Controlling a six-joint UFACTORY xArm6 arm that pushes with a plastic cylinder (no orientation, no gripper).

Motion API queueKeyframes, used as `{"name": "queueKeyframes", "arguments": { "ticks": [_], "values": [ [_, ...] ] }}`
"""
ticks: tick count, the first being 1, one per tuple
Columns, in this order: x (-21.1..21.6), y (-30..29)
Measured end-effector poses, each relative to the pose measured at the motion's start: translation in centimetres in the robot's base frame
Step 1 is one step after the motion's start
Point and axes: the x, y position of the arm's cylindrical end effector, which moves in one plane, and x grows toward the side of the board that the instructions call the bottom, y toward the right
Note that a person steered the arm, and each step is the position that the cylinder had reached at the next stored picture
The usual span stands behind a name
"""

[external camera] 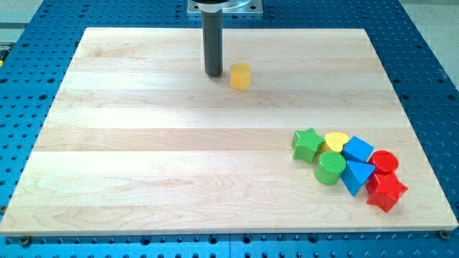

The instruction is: Move the hexagon into the heart

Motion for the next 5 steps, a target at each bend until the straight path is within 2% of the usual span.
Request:
{"name": "queueKeyframes", "arguments": {
  "ticks": [1, 2, 4, 5],
  "values": [
    [1.8, 2.9],
    [7.3, 7.3],
    [8.5, 10.1],
    [12.9, 13.4]
  ]
}}
